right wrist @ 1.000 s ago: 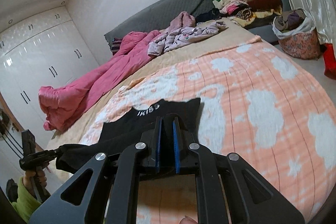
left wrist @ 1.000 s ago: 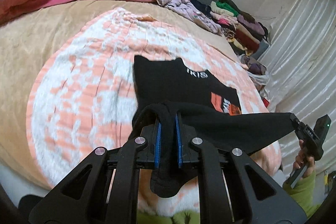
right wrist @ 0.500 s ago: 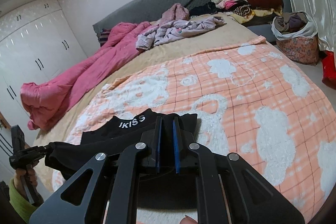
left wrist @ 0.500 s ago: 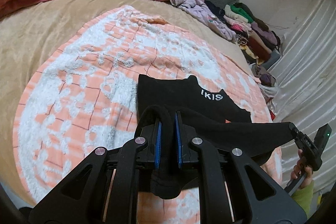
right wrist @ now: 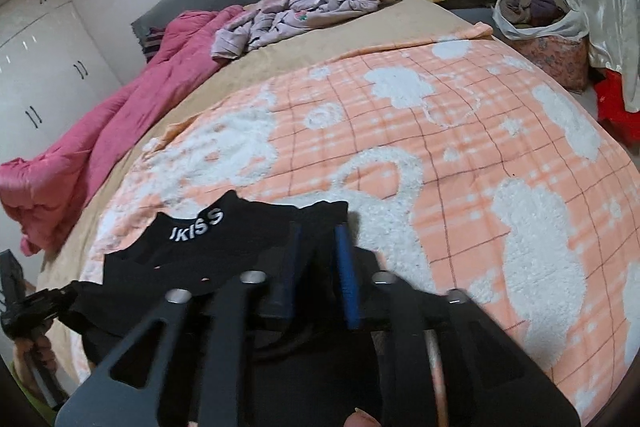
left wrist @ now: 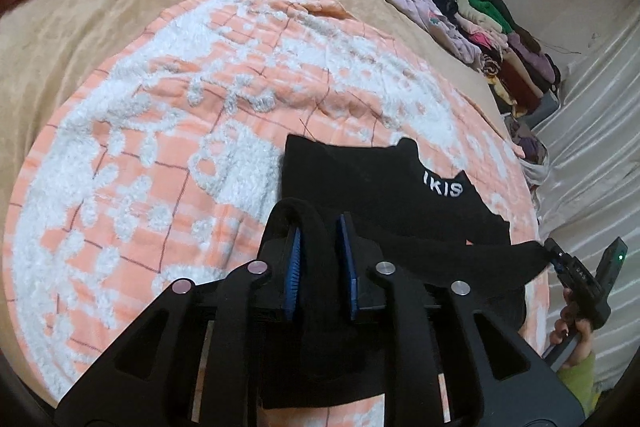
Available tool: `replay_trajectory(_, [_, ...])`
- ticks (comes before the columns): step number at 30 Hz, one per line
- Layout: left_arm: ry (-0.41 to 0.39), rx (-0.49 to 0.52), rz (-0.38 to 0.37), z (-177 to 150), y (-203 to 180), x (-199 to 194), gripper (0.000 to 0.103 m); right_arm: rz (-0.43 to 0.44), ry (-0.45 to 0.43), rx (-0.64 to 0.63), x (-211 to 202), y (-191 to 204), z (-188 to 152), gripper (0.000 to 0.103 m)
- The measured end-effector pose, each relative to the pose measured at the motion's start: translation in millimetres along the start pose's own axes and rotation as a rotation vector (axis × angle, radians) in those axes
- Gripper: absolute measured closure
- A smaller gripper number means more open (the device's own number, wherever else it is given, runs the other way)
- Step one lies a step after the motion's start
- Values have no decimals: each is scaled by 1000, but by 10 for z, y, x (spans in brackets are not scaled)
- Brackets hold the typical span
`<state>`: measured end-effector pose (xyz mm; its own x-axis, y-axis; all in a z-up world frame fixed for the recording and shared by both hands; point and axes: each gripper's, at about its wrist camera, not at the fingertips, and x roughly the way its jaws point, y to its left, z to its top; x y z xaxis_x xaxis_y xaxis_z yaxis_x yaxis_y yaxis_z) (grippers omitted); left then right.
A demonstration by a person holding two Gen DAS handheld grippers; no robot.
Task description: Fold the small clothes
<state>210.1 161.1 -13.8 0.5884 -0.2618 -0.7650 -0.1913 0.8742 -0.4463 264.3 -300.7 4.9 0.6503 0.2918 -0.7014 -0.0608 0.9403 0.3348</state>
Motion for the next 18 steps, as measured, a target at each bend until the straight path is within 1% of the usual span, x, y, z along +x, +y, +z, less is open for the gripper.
replay_trajectory(1, [-6, 7, 0, -3, -11, -18, 89, -8, -8, 1, 0, -7, -4, 53])
replay_trajectory(3, [-27, 19, 3, -19, -27, -68, 81, -14, -25, -2, -37, -18, -12, 53])
replay_trajectory(4, [-51, 17, 7, -30, -23, -116, 67, -17, -30, -9, -57, -16, -18, 53])
replay_trajectory(5, [-73, 19, 20, -26, -23, -153, 58, -23, -37, -19, -88, -10, -23, 53])
replay_trajectory(6, [-100, 33, 40, -27, -30, -205, 58, -26, -44, -29, -121, -2, -34, 53])
replay_trajectory(10, [-164, 80, 73, -65, -55, -404, 58, -30, -90, -67, -322, 36, -123, 53])
replay_trajectory(11, [-191, 103, 87, -107, -73, -481, 58, -37, -102, -81, -370, 54, -155, 53])
replay_trajectory(14, [-239, 166, 123, -252, -106, -622, 58, -53, -124, -144, -511, 126, -296, 53])
replay_trajectory(16, [-238, 204, 123, -378, -113, -667, 58, -65, -116, -190, -565, 172, -425, 53])
replay_trajectory(18, [-220, 233, 122, -541, -125, -672, 64, -61, -104, -229, -602, 219, -578, 53])
